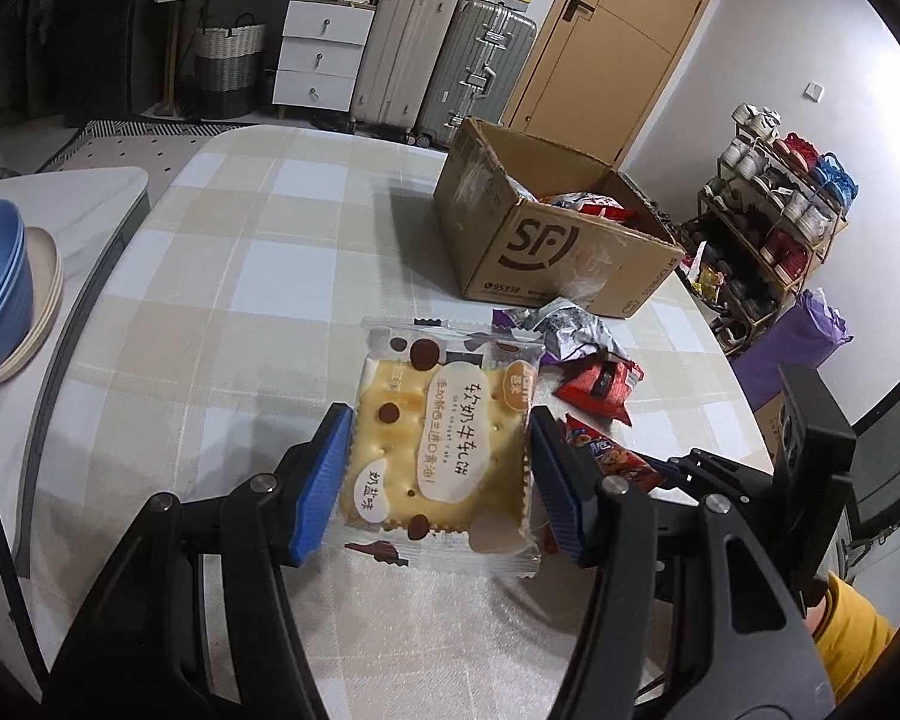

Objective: Organize snacks
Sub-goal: 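Carry the cracker packet and red triangular bag over the open SF box with both grippers, then lower both packets into the box and open both grippers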

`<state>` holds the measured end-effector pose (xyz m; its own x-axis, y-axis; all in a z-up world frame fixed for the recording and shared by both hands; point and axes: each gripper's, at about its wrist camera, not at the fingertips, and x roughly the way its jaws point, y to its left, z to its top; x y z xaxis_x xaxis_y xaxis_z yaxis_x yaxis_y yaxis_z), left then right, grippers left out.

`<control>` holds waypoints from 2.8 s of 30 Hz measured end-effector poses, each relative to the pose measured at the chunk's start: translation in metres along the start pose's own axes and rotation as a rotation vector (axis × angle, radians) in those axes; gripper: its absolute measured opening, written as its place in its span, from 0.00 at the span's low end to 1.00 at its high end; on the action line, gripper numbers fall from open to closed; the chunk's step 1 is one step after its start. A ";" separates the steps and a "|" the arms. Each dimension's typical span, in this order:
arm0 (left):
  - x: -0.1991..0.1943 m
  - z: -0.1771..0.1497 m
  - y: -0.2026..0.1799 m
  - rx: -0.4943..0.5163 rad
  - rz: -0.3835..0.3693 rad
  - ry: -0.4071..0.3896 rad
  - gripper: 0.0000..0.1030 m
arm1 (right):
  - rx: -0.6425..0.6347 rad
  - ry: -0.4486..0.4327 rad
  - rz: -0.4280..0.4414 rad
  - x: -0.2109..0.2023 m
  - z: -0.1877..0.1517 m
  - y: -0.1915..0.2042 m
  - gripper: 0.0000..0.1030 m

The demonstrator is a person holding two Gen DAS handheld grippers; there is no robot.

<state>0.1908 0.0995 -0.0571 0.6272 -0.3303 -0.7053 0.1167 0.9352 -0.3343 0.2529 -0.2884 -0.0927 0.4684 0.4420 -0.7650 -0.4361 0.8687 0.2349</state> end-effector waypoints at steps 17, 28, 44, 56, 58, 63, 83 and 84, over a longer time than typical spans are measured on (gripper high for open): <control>-0.032 0.001 -0.029 0.063 -0.034 -0.044 0.54 | 0.170 -0.226 0.176 -0.077 0.034 -0.018 0.45; -0.047 0.066 -0.096 0.210 -0.054 -0.132 0.54 | 0.085 -0.373 0.143 -0.162 0.108 -0.028 0.45; 0.008 0.179 -0.151 0.266 -0.014 -0.125 0.54 | 0.082 -0.387 0.103 -0.158 0.210 -0.072 0.45; 0.114 0.219 -0.149 0.258 0.041 0.006 0.54 | 0.121 -0.292 0.043 -0.082 0.236 -0.120 0.45; 0.131 0.221 -0.148 0.261 0.047 0.027 0.54 | 0.124 -0.274 0.038 -0.070 0.238 -0.125 0.45; 0.162 0.225 -0.147 0.261 0.046 0.054 0.54 | 0.132 -0.242 0.031 -0.046 0.238 -0.137 0.45; 0.194 0.228 -0.136 0.258 0.057 0.069 0.58 | 0.143 -0.211 0.013 -0.018 0.238 -0.147 0.46; 0.192 0.228 -0.137 0.259 0.057 0.065 0.58 | 0.142 -0.211 0.008 -0.018 0.237 -0.145 0.46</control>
<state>0.4707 -0.0629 -0.0047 0.5886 -0.2756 -0.7600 0.2810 0.9512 -0.1273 0.4899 -0.3696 0.0288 0.6217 0.4732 -0.6242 -0.3351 0.8809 0.3342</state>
